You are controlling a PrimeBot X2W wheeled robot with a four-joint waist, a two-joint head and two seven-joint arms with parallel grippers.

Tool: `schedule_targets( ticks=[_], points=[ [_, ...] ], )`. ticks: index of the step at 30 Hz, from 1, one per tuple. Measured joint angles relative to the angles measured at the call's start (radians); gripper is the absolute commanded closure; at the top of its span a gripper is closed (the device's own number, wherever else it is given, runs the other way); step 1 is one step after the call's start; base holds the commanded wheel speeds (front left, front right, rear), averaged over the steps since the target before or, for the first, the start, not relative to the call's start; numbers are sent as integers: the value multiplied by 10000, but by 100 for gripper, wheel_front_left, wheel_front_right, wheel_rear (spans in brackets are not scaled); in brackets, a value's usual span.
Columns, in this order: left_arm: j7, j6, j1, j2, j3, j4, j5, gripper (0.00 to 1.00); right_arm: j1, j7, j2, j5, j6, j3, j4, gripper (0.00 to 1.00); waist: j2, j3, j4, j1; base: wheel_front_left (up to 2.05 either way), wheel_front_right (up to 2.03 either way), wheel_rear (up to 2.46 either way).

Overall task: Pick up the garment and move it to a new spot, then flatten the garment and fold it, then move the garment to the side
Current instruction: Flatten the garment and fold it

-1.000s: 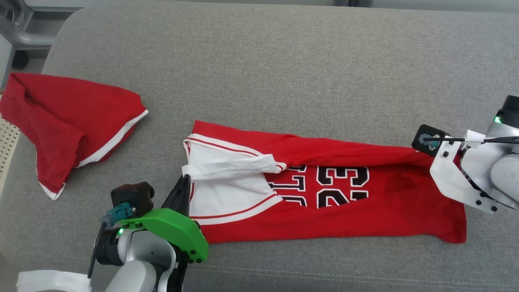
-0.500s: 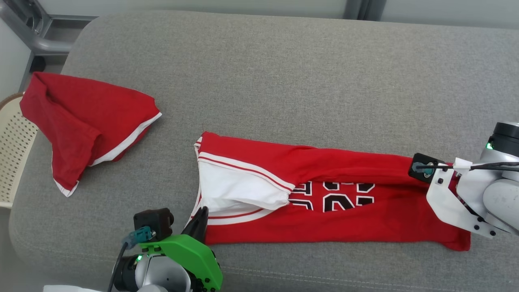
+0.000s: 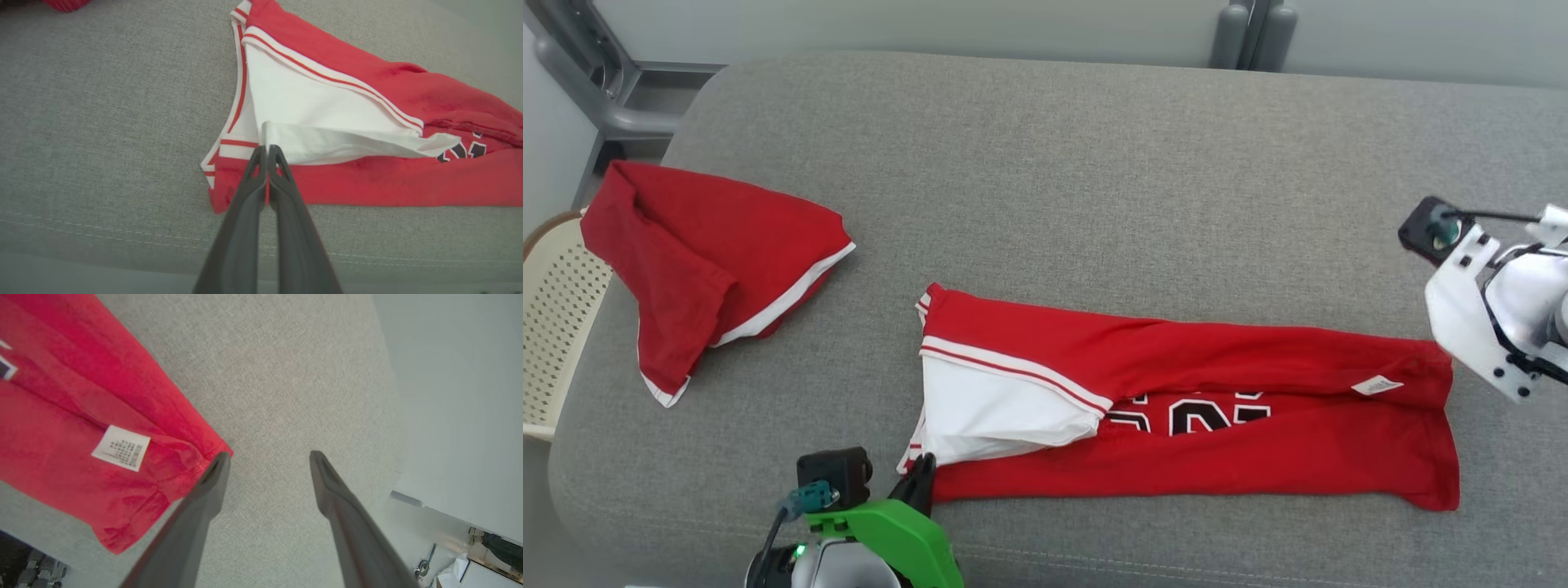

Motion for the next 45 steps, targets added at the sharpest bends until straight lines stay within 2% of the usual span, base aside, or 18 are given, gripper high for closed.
schedule_targets(
  ticks=[2, 3, 4, 11, 14, 19, 26, 30, 36, 45],
  points=[
    [2, 35, 81, 38, -38, 138, 19, 100, 507, -692, 397, 98, 0, -1237, 403, 0, 0, -75, -33, 0, 0, 0, 0],
    [-111, 63, 108, 77, -38, 186, 86, 40, 847, -1032, 637, 33, 0, -1860, 608, 0, 0, -114, -51, 0, 0, 0, 0],
    [-146, 71, 108, 125, -29, 265, 151, 0, 1231, -1340, 918, -31, 0, -2431, 754, 0, 0, -157, -68, 0, 0, 0, 0],
    [-244, 176, 177, 410, -142, 554, 405, 0, 3836, -3438, 3292, -961, -2, -6295, 988, 0, 0, -475, -200, 0, 0, 0, 0],
    [-454, 238, 245, 495, -134, 587, 554, 0, 4867, -4249, 4550, -1221, -2, -7775, 888, 0, 0, -637, -254, 0, 0, 0, 0],
    [-1139, 320, 383, 711, 48, 642, 759, 0, 6258, -5467, 6374, -1620, -2, -9570, 483, 0, 0, -975, -341, 0, 0, 0, 0],
    [-3081, 240, 384, 1007, 523, 639, 1137, 0, 7666, -7160, 8548, -1490, -8, -11401, -111, 0, 0, -1560, -484, 0, 0, 0, 0],
    [-3708, 362, 389, 922, 656, 577, 1289, 0, 7984, -7735, 8801, -1490, -8, -11685, -240, 0, 0, -1760, -564, 0, 0, 0, 0],
    [-4128, 313, 389, 957, 784, 527, 1507, 0, 8348, -8307, 8914, -1352, -8, -11758, -230, 0, 0, -1971, -605, 0, 0, 0, 0],
    [-4318, -257, 405, 907, 1383, 631, 1526, 0, 8698, -9212, 8947, -219, -8, -11549, 836, 0, 0, -2270, -658, 0, 0, 0, 0]
  ],
)
